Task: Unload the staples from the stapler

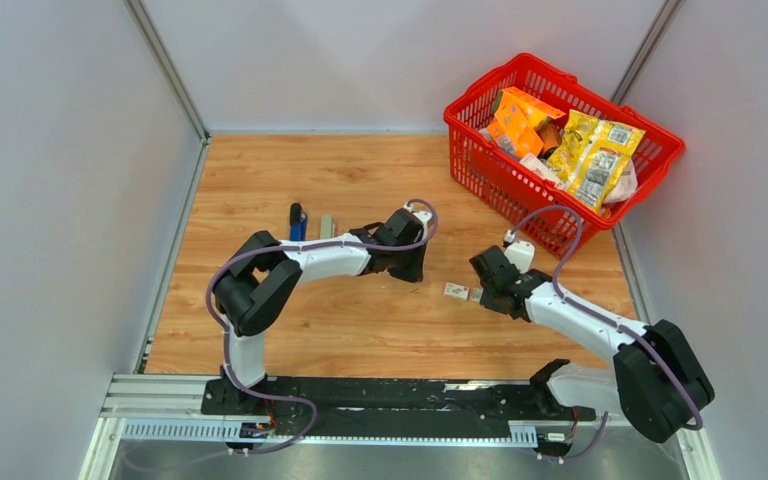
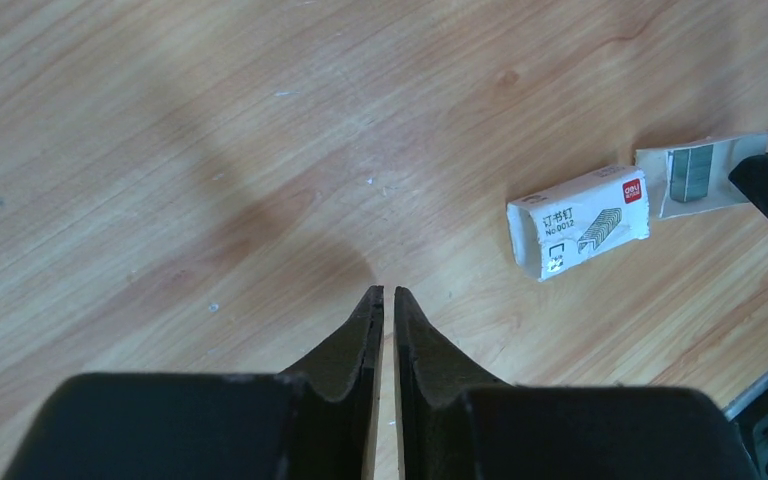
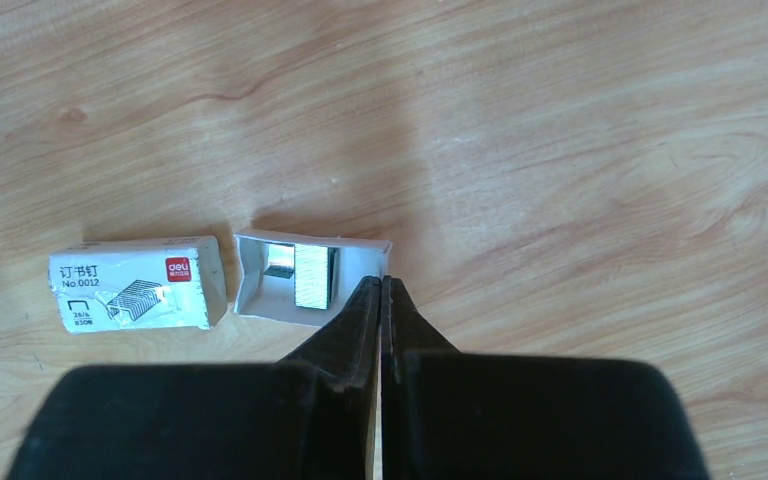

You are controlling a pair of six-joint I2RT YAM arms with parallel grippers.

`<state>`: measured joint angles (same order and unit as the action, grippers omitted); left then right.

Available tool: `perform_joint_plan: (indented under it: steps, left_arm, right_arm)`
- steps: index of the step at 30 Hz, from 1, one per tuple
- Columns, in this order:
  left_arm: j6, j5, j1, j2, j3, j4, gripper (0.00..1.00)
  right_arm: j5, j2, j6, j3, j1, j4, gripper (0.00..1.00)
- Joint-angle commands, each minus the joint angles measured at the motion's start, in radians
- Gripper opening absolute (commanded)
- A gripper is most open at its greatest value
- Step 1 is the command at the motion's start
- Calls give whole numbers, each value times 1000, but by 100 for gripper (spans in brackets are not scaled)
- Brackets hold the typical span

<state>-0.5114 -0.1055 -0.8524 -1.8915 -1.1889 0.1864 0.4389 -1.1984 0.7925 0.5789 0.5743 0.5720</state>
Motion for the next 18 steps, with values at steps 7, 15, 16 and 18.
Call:
perform_joint_plan:
  steps: [7, 15, 16, 18]
  left_arm:
    - [1, -26, -37, -52, -63, -4, 7]
    - [-1, -37, -53, -78, -86, -4, 0]
    - [-1, -37, -53, -80, -87, -2, 0]
    - [1, -36, -54, -81, -94, 1, 0]
  right_arm:
    - [-14, -15, -38, 10, 7, -73, 0]
    - [-29, -9, -42, 7, 19, -78, 0]
    - [-28, -7, -41, 9, 21, -75, 0]
    - [-25, -6, -39, 9, 25, -67, 0]
